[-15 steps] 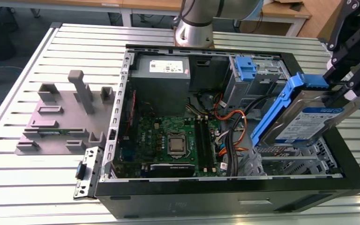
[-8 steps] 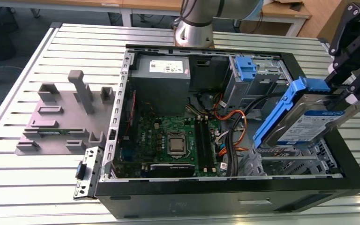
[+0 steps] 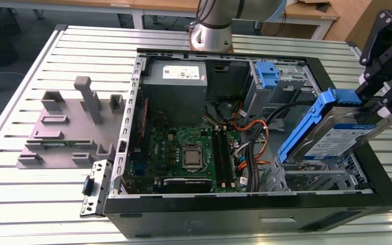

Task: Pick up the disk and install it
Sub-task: 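Pick up the disk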

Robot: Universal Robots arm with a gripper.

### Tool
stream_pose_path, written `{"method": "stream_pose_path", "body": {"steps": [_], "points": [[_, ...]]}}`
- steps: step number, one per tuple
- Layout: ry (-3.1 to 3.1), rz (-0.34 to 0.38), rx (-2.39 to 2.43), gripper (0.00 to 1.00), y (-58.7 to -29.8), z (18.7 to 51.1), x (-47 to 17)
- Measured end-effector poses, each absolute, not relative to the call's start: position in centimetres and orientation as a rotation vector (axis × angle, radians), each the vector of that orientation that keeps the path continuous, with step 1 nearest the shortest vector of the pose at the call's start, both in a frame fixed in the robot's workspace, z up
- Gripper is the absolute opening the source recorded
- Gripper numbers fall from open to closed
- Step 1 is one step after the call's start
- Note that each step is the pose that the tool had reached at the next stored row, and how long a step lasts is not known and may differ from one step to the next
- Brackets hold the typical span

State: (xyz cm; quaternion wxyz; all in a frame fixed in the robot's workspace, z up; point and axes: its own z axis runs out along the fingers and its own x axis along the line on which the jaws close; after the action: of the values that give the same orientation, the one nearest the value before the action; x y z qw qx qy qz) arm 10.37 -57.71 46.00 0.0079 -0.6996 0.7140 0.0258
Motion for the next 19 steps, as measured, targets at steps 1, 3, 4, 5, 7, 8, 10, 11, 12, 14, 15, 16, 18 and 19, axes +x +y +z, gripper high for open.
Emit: {"method": "stream_pose_path", "body": {"steps": [1, 3, 4, 5, 7, 8, 10, 11, 12, 14, 15, 16, 18, 19], "points": [[2.232, 0.081, -2.187, 0.35, -57.71, 46.0, 10.38], [2.232, 0.081, -2.187, 0.35, -57.71, 45.99, 10.39], [2.232, 0.081, -2.187, 0.35, -57.71, 45.97, 10.44], [2.232, 0.081, -2.187, 0.35, -57.74, 45.96, 10.53], [2.232, 0.081, -2.187, 0.35, -57.8, 45.95, 10.78], [2.232, 0.081, -2.187, 0.35, -57.8, 45.95, 10.83], [2.232, 0.081, -2.187, 0.35, -57.81, 45.84, 10.84], [2.232, 0.081, -2.187, 0.35, -57.81, 45.74, 10.83], [2.232, 0.081, -2.187, 0.35, -57.81, 45.66, 10.84], [2.232, 0.081, -2.187, 0.35, -57.81, 45.64, 10.84], [2.232, 0.081, -2.187, 0.35, -57.81, 45.61, 10.84], [2.232, 0.081, -2.187, 0.35, -57.81, 45.55, 10.84], [2.232, 0.08, -2.187, 0.35, -57.81, 45.46, 10.84], [2.232, 0.08, -2.187, 0.35, -57.81, 45.46, 10.84]]}}
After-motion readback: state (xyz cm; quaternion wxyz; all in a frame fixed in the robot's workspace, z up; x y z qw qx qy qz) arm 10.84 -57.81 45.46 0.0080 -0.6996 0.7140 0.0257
